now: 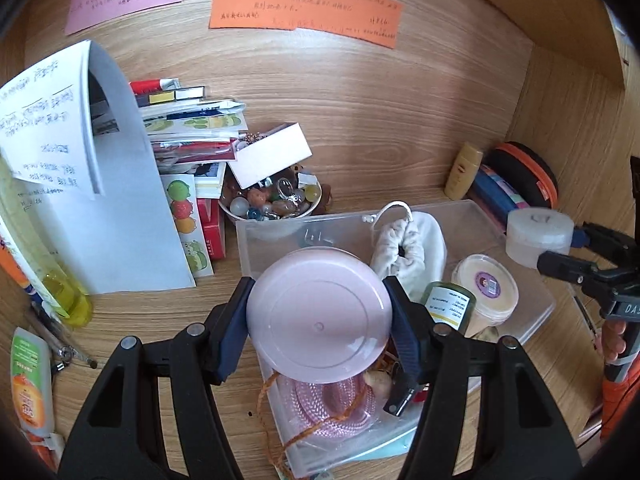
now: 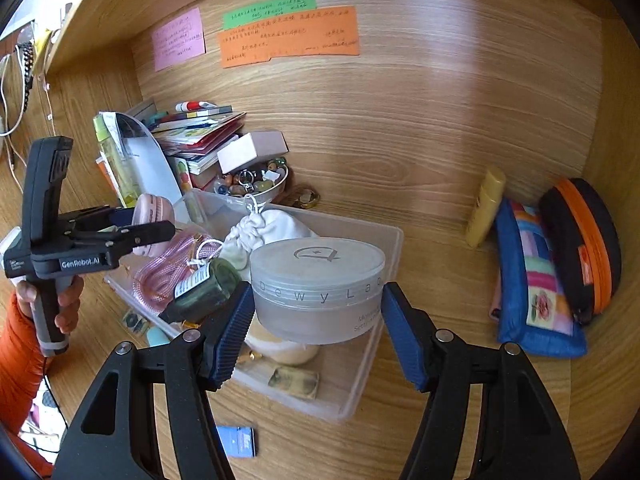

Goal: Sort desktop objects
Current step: 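Carry the pink compact and white jar over the clear box, then release the pink compact into the box while the right tool releases the jar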

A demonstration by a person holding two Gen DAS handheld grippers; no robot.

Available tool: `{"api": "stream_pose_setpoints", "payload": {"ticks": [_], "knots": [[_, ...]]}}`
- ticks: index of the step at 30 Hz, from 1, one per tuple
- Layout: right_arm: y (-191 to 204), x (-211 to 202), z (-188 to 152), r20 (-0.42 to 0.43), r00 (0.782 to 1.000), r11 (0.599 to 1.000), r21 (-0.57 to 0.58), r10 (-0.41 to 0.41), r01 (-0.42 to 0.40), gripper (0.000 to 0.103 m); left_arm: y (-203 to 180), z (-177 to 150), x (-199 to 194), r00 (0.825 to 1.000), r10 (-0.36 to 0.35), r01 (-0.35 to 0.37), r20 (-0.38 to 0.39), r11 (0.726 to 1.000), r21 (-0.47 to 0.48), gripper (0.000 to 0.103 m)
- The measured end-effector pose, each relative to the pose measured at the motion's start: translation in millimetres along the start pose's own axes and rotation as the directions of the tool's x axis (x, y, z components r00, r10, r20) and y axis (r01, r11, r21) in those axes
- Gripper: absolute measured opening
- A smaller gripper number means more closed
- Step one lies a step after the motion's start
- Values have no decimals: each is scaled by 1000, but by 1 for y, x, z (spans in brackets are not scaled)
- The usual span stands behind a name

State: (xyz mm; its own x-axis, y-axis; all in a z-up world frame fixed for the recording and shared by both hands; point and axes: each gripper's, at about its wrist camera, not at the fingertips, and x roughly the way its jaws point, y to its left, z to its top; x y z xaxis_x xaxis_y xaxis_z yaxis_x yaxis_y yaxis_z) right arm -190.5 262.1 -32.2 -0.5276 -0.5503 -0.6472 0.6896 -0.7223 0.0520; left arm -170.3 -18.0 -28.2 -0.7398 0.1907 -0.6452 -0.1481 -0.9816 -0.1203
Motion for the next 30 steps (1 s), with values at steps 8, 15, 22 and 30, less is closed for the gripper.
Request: {"api": "stream_pose_setpoints", "payload": {"ticks": [8,15,22,30], "knots": [[3,22,10,-27,999,999,-28,-34,34,61,-6,7,9,1000,-8,9,-21,999,36,63],[0,47,17,-60,998,999,-38,-31,29,61,-13,12,28,999,8,-3,-54,996,85,63],[-4,59,15,-62,998,1000,-22,1,-3,61,-16,17,48,996,16,-8,-91,996,92,63],[0,59,11,-54,998,999,-31,12,-14,62,-26,18,56,989,82,-61,-127,985,161,63]]}}
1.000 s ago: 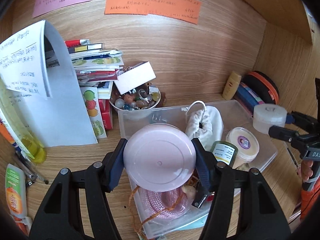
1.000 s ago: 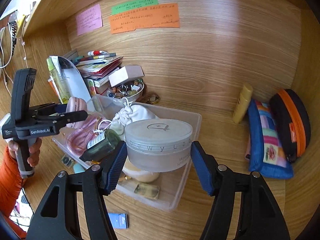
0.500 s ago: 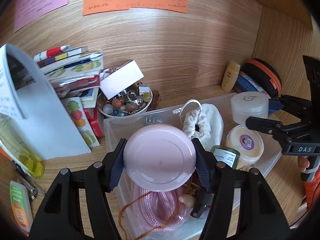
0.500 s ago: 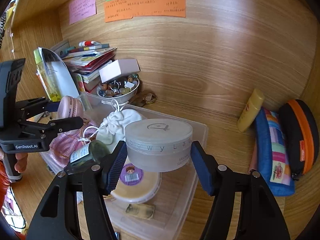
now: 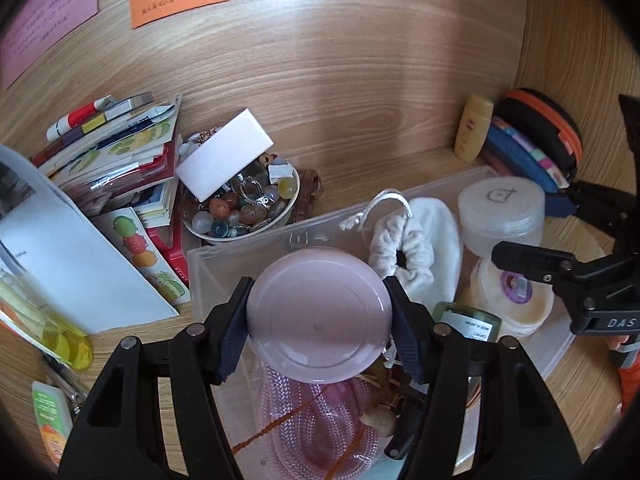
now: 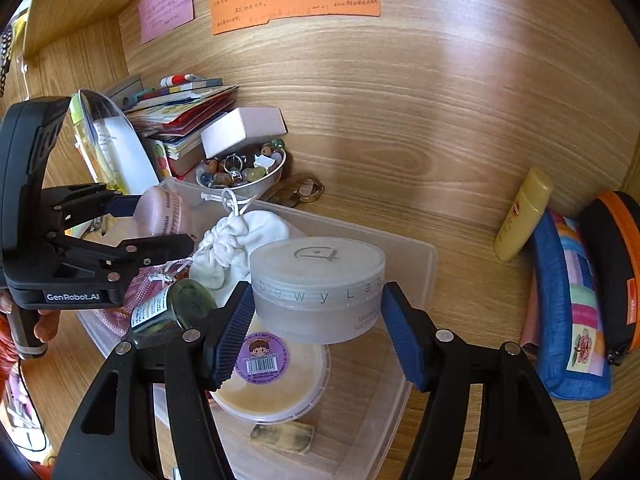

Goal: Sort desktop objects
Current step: 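Release the pink compact into the box while the right tool releases the jar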

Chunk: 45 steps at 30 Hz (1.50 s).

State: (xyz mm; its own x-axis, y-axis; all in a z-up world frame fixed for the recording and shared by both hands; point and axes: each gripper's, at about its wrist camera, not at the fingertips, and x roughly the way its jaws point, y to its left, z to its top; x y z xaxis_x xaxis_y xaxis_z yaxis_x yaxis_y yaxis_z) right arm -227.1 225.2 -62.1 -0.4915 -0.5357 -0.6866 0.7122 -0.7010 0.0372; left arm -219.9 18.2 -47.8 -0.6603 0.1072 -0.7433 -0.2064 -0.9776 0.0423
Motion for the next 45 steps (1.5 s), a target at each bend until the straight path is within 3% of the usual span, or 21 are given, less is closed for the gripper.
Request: {"api": "stream_pose_setpoints", "payload": {"ticks": [6,12,21,23,25,33,37,45], "knots": [[-4,2,0,0,1000,1000,16,15,-15,62,-1,2,3,1000,5,-5,-6,1000,11,63],[-5,3,-1,1,1000,1000,19,-23,23,62,-3,-2,-9,999,1,-1,44,1000,15,63],[10,-29,3,66,997,999,-23,-34,36,63,1,-9,-34,996,7,-7,89,1000,-4,64],[16,-37,0,75,996,998,-33,-43,46,66,3,-13,-42,995,12,-10,104,1000,-17,68],[23,-45,-4,86,995,997,-47,-52,56,68,5,-18,-51,993,18,-15,118,1000,-25,80],[55,-78,-26,115,991,990,-110,-70,83,68,13,-39,-84,989,17,-9,147,998,-56,81],[67,-92,-38,135,988,988,-123,-72,89,79,13,-48,-103,983,22,-9,181,997,-72,93],[80,-114,-66,153,984,985,-134,-89,110,80,15,-77,-133,978,47,-33,202,997,-72,93]]}}
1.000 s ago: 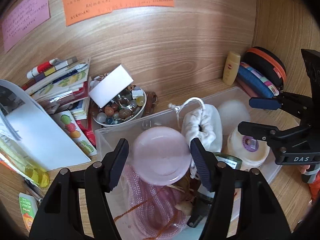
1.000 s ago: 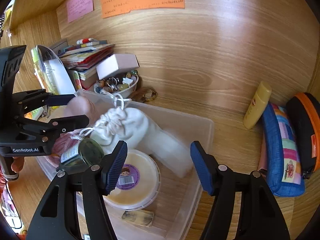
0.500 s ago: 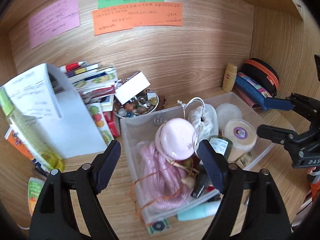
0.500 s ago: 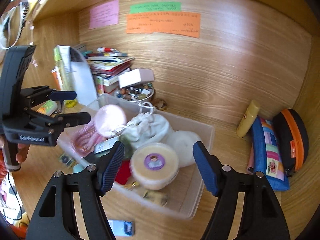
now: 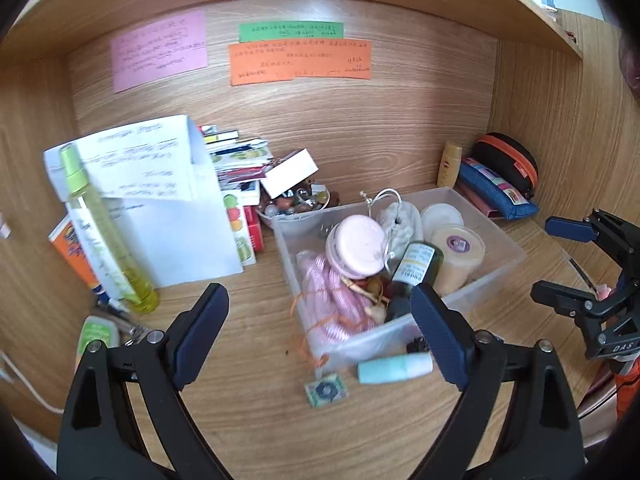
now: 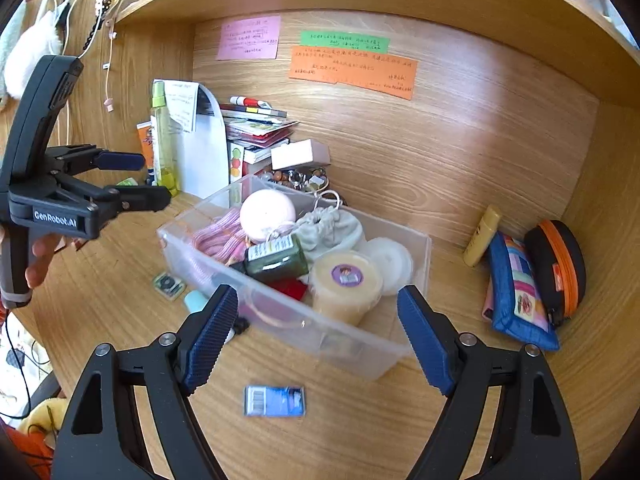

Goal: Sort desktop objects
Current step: 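Release the pink compact into the box while the right tool releases the jar, then grasp the green square coaster with the left tool while the right tool grasps the blue memory card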

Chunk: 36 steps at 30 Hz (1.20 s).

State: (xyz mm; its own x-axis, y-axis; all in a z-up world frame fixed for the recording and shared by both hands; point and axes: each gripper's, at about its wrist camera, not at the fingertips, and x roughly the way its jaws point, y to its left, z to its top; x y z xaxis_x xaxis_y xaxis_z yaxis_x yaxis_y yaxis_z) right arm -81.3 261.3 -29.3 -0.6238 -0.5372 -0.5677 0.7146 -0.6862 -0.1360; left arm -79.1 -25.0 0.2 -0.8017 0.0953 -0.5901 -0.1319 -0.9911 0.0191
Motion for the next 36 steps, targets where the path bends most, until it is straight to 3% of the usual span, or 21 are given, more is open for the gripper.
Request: {"api": "stream_pose_setpoints", "payload": {"ticks": [9,21,29,32,36], "knots": [[7,-2,-33,-57,998,1000,9,5,-5,81,10,-35,-12,999,25,-26,-45,999,-23,94],[17,37,-71,-202,975,996,31,87,-82,81,11,-77,43,975,8,-14,-222,1000,-25,94],[23,51,-79,-247,964,995,-5,97,-101,80,-2,-82,57,972,3,-1,-237,1000,11,94],[20,54,-78,-240,968,997,-4,75,-78,79,-6,-80,58,976,48,-40,-211,998,40,76],[17,57,-78,-246,964,995,10,101,-101,79,-5,-79,65,972,35,-27,-231,999,39,74]]}}
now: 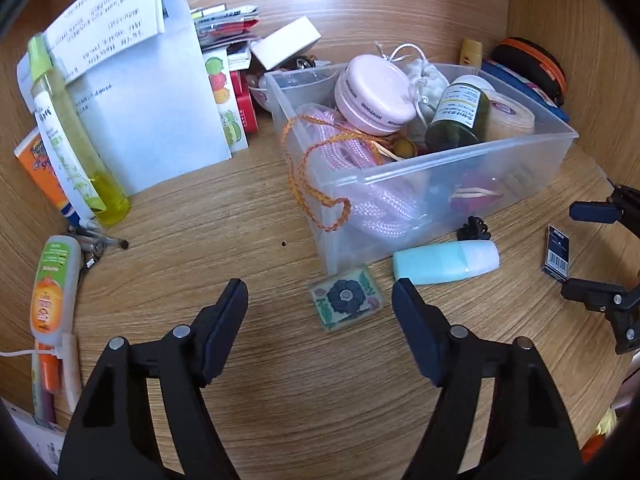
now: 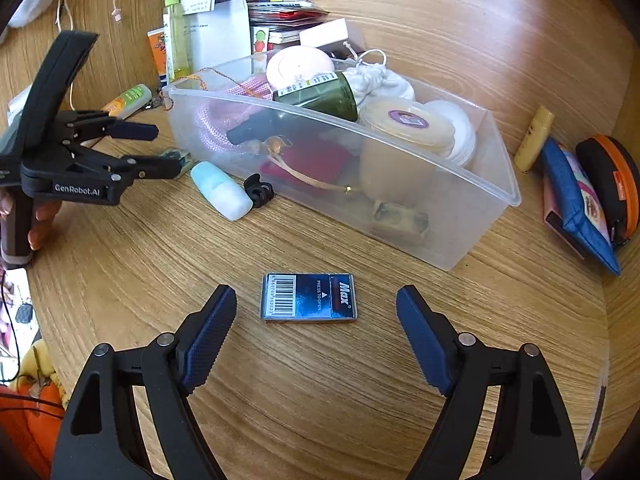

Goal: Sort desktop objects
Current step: 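Grasp the green square coaster with the left tool while the right tool grasps the blue memory card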

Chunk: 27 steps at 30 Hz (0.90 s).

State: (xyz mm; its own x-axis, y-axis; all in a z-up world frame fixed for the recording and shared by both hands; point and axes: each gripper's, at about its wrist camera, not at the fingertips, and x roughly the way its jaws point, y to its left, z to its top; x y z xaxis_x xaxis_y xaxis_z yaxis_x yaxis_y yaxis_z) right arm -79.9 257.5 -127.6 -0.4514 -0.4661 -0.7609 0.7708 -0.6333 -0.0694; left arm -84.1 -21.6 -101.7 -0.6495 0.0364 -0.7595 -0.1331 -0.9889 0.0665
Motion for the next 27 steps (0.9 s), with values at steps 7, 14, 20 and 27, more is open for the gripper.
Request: {"api": "stream_pose_setpoints", "payload": {"ticks": [7,14,20,27], "knots": [[8,2,0,-5,1000,1000,-30,-8,8,67,8,2,8,999,-28,26,-29,998,-49,66],[6,5,-1,-14,1000,1000,-20,17,-17,53,11,1,8,998,-42,39,-38,997,-64,56],[3,6,0,-12,999,1000,-8,30,-30,44,12,1,7,999,-43,41,-33,997,-73,48],[0,3,1,1,998,998,13,62,-62,44,13,1,4,999,-39,37,-24,997,-68,33]]}}
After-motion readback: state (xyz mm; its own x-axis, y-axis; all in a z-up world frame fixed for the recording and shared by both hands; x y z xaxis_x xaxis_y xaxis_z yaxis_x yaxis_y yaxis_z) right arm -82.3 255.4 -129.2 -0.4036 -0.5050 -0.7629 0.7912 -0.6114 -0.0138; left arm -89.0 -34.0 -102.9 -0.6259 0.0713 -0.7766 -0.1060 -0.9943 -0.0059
